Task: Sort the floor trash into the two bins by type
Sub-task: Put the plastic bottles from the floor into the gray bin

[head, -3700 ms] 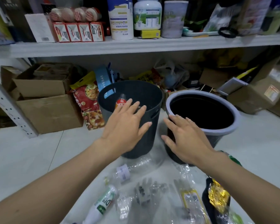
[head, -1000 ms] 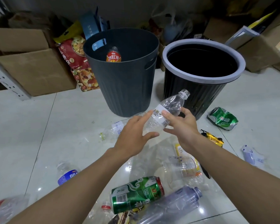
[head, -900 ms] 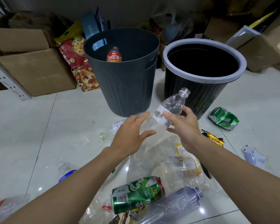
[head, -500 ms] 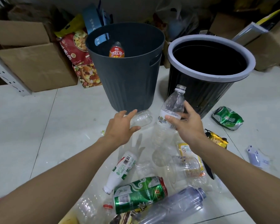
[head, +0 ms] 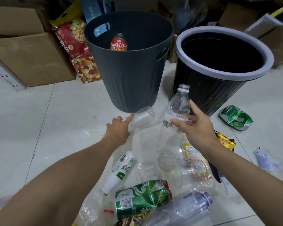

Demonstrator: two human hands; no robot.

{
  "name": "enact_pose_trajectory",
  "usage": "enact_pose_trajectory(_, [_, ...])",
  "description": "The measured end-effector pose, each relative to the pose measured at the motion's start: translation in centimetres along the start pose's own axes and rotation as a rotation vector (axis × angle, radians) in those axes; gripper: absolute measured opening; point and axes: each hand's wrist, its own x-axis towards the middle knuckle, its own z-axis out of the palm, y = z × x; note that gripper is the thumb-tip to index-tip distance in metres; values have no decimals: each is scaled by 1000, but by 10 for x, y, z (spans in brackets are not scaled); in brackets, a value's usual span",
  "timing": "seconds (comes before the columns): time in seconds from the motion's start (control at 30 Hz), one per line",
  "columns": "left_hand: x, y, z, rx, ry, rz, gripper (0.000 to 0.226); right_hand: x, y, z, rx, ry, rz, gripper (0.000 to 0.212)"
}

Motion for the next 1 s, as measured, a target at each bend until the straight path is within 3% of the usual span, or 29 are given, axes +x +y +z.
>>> enact_pose_trajectory(0.23, [-14,7,-19,-76,122,72,79,-6,-6,-3,-33,-28,-1,92])
enact_pose_trajectory(0.73, [-106,36,-143,-310,446,82,83,-21,-69,-36,-41,36,-140,81])
enact_pose_trajectory(1.0, [-107,39,-204,-354,599,88,83,-20,-118,-36,8,71,-195,68])
